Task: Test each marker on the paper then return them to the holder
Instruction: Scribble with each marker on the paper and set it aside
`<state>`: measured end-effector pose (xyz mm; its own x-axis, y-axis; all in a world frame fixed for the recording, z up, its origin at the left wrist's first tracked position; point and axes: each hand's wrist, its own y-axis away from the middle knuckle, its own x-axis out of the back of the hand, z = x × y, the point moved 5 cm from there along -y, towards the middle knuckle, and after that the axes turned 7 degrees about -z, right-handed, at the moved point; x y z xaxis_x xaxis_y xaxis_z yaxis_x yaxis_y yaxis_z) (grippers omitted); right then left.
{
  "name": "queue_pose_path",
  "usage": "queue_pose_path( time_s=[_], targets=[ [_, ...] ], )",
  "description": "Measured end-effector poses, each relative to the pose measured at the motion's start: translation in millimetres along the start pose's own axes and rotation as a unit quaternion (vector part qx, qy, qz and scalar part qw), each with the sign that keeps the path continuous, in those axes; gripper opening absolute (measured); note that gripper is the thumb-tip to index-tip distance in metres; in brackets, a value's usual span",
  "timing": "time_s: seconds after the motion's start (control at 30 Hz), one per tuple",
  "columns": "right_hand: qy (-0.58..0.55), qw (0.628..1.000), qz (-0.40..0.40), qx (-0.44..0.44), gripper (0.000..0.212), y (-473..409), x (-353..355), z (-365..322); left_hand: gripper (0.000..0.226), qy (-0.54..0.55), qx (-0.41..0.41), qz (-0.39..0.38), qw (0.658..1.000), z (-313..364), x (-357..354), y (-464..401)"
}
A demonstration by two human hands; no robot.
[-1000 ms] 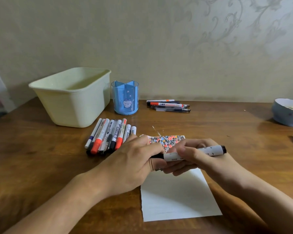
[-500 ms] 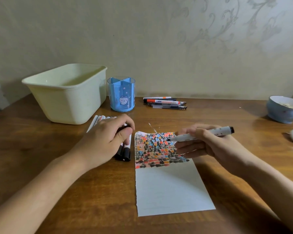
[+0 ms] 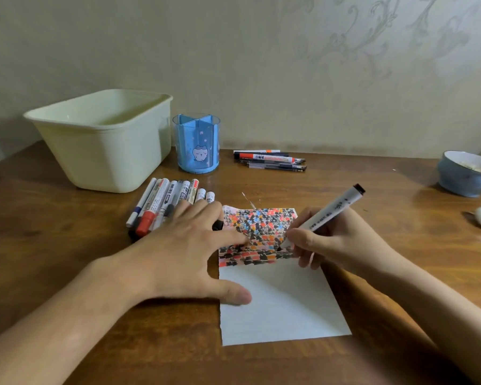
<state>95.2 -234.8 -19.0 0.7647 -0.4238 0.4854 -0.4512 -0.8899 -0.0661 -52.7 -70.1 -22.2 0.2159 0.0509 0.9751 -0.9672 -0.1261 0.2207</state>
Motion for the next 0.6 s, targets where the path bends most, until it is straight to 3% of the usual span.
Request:
queue_pose_path(
  time_s=[0.17, 0.33, 0.5, 0.6],
  targets=[
    [0.011, 1.0, 0.002, -0.001, 0.013, -0.1, -4.1, 3.2, 0.102, -0.009, 0.015, -0.006, 1.0, -0.2, -1.8, -1.8],
    [0.013, 1.0, 0.013, 0.011, 0.026, 0.6, -5.8, 0.4, 0.101, -0.006, 0.024, -0.009, 1.0, -0.8, -0.7, -1.1],
    [0.021, 1.0, 0.013, -0.006, 0.01, 0.8, -5.4, 5.5, 0.098, -0.008, 0.021, -0.014, 1.0, 0.8, -0.3, -1.6],
    [0.05, 0.998, 0.023, -0.003, 0.015, -0.2, -6.0, 6.2, 0.098, -0.009, 0.018, -0.009, 1.0, 1.2, -0.3, -2.1]
  ],
)
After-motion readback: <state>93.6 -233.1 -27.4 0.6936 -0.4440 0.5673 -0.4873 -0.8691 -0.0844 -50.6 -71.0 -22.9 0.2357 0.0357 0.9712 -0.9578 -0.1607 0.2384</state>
